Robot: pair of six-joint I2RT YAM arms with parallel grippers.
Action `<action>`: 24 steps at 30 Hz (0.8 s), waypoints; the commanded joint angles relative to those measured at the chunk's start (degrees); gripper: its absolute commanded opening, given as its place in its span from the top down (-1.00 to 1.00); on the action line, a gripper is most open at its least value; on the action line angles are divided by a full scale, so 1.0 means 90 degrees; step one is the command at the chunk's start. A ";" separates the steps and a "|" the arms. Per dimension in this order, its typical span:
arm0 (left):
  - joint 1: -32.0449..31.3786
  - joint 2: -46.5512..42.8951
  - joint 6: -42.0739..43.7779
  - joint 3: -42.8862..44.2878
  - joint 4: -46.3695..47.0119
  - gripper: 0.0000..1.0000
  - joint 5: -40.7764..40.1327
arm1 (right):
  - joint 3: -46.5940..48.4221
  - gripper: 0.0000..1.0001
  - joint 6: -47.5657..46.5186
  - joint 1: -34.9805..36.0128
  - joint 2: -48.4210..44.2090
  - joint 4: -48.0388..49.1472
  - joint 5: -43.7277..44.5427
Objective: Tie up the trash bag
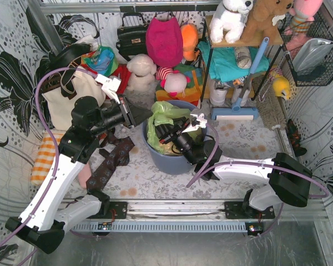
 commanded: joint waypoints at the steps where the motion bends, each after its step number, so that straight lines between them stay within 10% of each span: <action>1: 0.0051 -0.0014 0.0101 0.0104 -0.0043 0.46 -0.0072 | 0.0076 1.00 0.0093 -0.0004 -0.0114 0.0330 -0.0062; 24: 0.0174 -0.0122 -0.0066 0.0094 -0.0072 0.12 -0.0551 | 0.0103 1.00 0.0141 -0.0009 -0.0047 0.0382 -0.0154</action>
